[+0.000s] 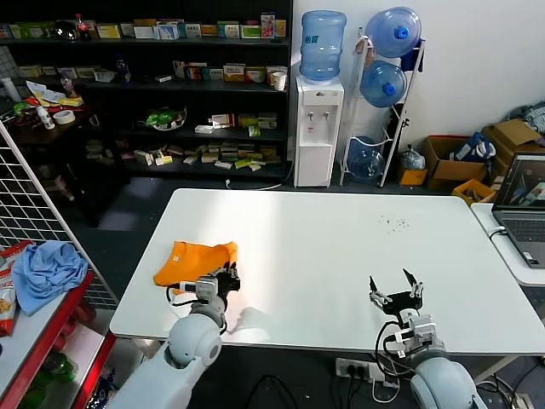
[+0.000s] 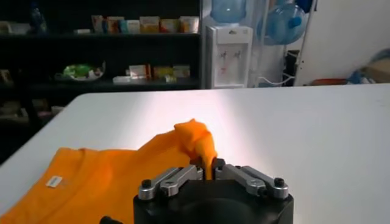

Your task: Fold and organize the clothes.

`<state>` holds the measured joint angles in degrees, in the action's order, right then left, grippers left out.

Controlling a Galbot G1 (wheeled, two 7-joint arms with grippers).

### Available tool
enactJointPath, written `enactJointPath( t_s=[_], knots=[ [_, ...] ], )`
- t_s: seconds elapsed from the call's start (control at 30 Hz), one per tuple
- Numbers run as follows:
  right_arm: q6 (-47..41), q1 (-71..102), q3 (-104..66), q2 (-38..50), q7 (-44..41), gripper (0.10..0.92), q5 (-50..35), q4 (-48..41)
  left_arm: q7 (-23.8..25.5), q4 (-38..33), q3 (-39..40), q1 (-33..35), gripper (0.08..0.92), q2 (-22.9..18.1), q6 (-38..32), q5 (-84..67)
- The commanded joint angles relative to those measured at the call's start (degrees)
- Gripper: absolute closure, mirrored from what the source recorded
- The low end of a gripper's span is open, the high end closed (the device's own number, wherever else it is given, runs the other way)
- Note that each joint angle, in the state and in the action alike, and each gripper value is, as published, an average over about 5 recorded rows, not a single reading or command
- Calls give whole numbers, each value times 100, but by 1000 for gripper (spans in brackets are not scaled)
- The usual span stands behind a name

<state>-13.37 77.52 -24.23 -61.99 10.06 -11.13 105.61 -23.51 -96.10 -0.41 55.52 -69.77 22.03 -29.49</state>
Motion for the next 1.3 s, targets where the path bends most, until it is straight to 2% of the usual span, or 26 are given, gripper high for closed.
enactJointPath(
  t_s=[0.03,0.13,0.3,0.47,0.57,0.67,0.77,1.03,1.17,1.3],
  knots=[
    [34,169,-272,46,-9,203,1,10,-85,859,624,-59,844,-2287,-466,503],
    [32,203,-323,64,-10,203,-16,-1,-98,1049,698,-53,844,-2510,-709,575],
    [33,211,-349,54,1,203,-29,-43,-23,1357,784,-106,844,-2523,-1229,586],
    [17,205,-346,70,12,203,-37,-39,269,1626,804,-223,839,-2523,-1829,623],
    [2,180,-332,77,15,203,-51,-25,524,1579,833,-256,790,-2523,-2228,628],
    [-1,165,-304,65,3,203,-54,-13,765,1366,895,-235,704,-2487,-2609,662],
    [21,170,-289,44,-26,203,-54,-22,945,1102,855,-140,617,-2140,-2935,774],
    [88,176,-293,-36,-137,203,-44,-17,1241,310,150,645,384,-514,-3590,1167],
    [204,143,-316,-99,-247,203,-14,-74,1254,85,-312,1015,271,261,-3609,1128],
    [408,111,-385,-203,-355,203,-19,-183,1366,-54,-723,1352,194,711,-3554,1166]
  ],
)
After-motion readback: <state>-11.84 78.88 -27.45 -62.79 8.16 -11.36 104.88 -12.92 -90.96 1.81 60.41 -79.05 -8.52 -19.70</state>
